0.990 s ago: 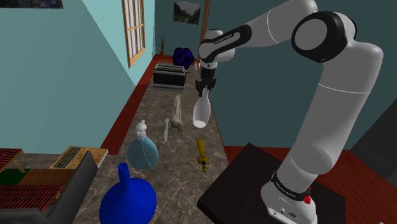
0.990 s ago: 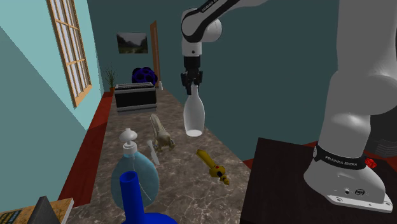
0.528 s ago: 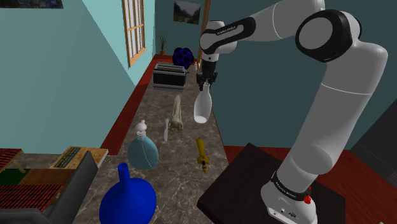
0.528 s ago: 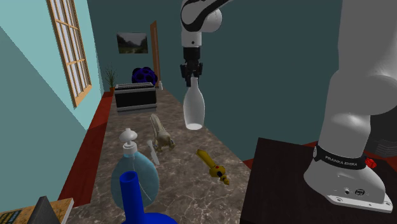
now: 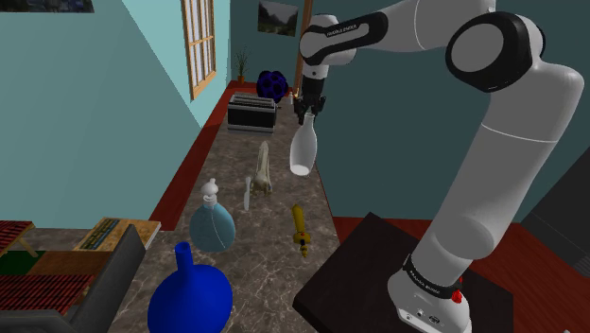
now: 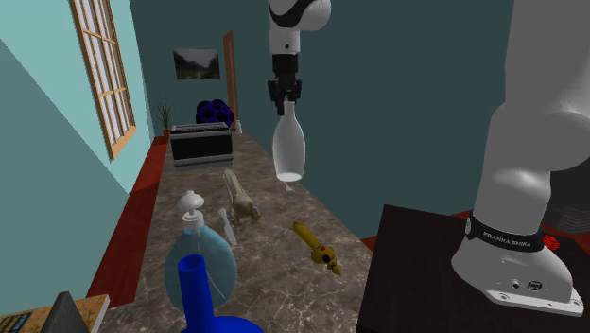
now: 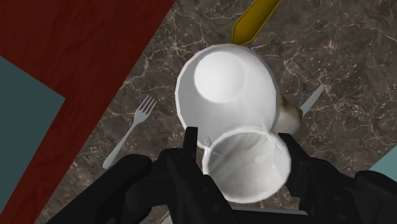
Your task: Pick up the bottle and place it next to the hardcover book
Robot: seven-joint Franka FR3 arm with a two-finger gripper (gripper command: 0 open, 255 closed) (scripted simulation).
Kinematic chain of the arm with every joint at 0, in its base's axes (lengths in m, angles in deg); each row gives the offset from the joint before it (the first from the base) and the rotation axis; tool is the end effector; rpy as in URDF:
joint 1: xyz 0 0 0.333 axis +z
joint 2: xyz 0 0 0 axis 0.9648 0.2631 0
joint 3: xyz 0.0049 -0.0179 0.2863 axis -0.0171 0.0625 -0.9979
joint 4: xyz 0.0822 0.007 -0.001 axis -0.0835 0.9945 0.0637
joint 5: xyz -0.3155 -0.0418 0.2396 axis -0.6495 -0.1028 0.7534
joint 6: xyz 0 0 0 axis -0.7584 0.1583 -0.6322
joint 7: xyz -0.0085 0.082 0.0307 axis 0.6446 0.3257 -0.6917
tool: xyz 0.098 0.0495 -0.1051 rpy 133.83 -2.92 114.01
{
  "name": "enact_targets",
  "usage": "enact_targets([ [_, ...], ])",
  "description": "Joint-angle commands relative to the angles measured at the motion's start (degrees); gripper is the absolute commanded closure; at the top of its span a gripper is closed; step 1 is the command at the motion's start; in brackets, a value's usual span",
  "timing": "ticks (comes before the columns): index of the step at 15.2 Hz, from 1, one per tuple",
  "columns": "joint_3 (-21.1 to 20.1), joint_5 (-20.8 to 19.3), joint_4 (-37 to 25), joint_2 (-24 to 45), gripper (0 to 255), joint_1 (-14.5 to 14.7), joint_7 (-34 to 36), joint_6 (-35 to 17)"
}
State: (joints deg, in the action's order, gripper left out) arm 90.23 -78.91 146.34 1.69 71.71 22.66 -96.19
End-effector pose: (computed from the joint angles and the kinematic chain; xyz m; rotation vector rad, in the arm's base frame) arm 0.5737 -0.1366 0.4025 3.1203 -0.3194 -0.0153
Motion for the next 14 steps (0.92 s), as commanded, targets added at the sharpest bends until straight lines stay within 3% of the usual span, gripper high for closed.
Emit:
enact_targets([
  [1,-0.01,-0.01,-1.36,-0.07,255,0.02,0.05,1.42],
  [14,0.04,-0.10,-10.97,-0.40,255,-0.03,0.07,11.36],
])
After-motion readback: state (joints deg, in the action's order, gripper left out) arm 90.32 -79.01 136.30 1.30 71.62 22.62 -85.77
